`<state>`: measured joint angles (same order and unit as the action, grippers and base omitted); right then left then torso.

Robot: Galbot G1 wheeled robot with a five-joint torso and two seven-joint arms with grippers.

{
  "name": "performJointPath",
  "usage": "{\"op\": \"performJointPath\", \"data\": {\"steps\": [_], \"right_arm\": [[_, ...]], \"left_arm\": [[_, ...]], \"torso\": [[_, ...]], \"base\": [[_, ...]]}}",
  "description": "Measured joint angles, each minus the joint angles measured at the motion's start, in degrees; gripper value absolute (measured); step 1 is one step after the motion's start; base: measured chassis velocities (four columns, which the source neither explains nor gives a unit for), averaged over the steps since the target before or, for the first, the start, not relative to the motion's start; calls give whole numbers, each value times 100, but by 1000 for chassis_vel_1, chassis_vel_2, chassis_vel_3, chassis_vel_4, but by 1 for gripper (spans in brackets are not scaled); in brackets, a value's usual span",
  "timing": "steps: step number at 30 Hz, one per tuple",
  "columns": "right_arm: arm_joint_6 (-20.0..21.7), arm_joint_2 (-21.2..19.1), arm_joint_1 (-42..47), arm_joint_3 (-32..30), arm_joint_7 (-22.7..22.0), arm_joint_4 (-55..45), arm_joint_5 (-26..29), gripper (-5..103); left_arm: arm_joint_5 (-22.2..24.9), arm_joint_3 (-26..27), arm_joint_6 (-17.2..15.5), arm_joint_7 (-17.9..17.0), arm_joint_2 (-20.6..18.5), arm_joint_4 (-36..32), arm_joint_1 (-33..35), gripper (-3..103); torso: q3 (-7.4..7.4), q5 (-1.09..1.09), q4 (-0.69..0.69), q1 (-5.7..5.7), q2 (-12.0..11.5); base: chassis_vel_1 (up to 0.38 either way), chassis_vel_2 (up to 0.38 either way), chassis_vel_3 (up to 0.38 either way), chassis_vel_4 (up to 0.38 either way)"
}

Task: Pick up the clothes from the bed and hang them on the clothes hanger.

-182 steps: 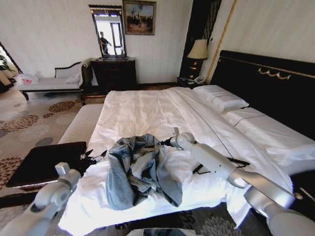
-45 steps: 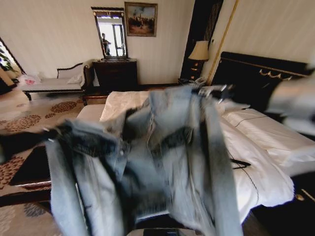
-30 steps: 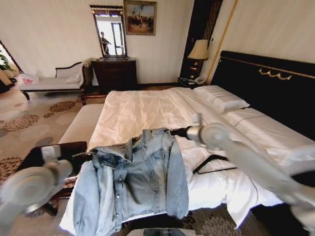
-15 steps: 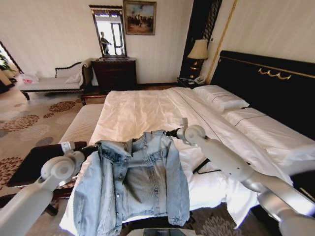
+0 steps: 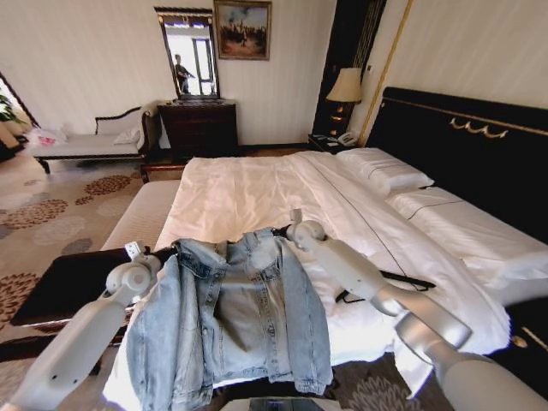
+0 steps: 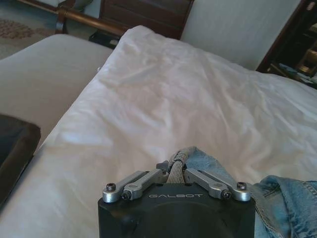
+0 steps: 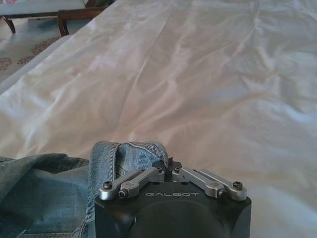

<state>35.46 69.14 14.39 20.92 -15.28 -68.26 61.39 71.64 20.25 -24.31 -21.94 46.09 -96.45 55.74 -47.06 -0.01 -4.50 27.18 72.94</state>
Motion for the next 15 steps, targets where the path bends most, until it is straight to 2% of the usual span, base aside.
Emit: {"op": "performJointPath", "data": {"steps": [4, 11, 12, 14, 15], "right_arm": [[-170, 294, 28, -3, 52, 582, -325, 1], [-423, 393, -2, 48, 183, 906, -743, 1], [-444, 423, -19, 58, 189, 936, -815, 1], [-467, 436, -21, 61, 214, 974, -898, 1], [-478, 437, -21, 61, 226, 977, -932, 6]], "left_arm": [[-170, -123, 108, 39, 274, 527, -225, 2], [-317, -246, 236, 97, 418, 822, -409, 2], [-328, -244, 236, 114, 425, 827, -397, -1], [-329, -212, 212, 101, 432, 806, -368, 3], [-325, -176, 182, 100, 430, 778, -345, 8]], "torso": [[1, 0, 1, -1, 0], [0, 0, -2, 0, 0], [0, 1, -2, 0, 0], [0, 1, -1, -1, 0], [0, 0, -1, 0, 0]], "base": [[0, 0, 0, 0], [0, 0, 0, 0], [0, 0, 0, 0], [0, 0, 0, 0], [0, 0, 0, 0]]}}
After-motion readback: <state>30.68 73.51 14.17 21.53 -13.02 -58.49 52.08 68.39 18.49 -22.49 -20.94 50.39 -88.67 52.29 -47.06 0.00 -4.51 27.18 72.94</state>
